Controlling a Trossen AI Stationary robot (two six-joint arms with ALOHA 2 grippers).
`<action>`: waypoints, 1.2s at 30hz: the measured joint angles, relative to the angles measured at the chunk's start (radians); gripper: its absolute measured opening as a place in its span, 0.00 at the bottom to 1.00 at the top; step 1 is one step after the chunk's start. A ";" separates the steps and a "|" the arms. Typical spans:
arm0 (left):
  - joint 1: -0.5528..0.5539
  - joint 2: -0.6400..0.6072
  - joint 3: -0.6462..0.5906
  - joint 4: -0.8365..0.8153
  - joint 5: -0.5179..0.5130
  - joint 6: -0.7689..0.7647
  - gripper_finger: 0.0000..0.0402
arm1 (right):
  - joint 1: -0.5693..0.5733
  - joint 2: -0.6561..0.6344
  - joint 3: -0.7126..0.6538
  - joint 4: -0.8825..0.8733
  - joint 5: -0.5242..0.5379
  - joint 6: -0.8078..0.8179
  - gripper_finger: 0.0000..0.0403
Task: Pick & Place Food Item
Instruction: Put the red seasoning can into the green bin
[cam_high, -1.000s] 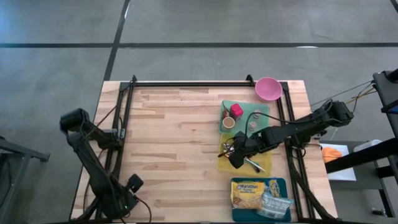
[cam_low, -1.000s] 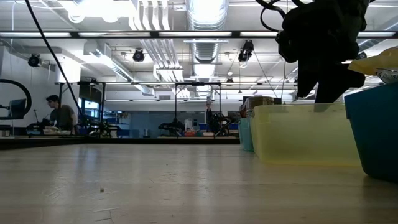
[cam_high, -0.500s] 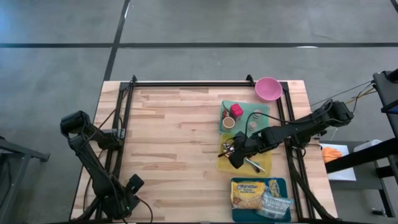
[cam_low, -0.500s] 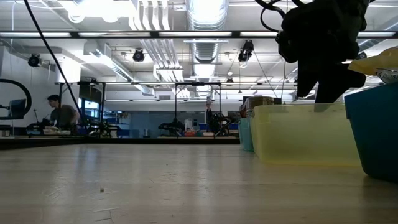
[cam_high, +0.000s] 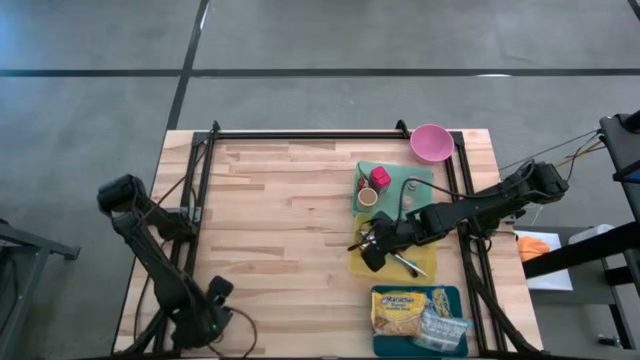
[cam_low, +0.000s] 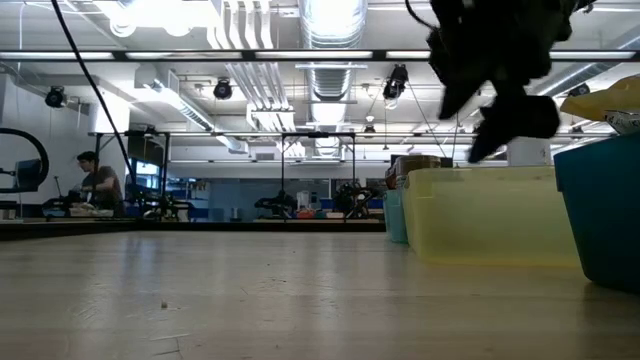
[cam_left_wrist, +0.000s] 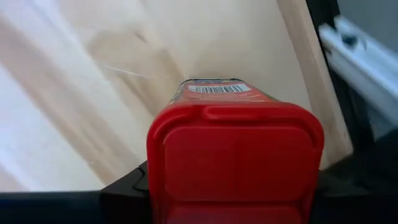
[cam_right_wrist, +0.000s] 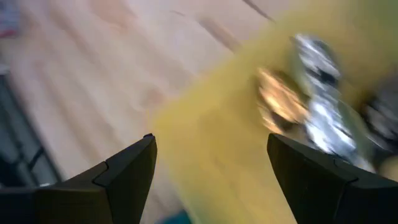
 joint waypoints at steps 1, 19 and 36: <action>0.019 -0.010 0.000 0.000 -0.001 -0.011 0.49 | 0.000 0.000 0.000 0.040 0.000 -0.024 0.75; 0.717 -0.179 0.001 0.395 0.068 -0.049 0.49 | 0.079 0.000 0.003 0.415 0.001 -0.317 0.75; 0.911 -0.028 0.184 0.350 0.261 0.152 0.49 | -0.117 0.000 0.095 0.408 -0.235 -0.323 0.75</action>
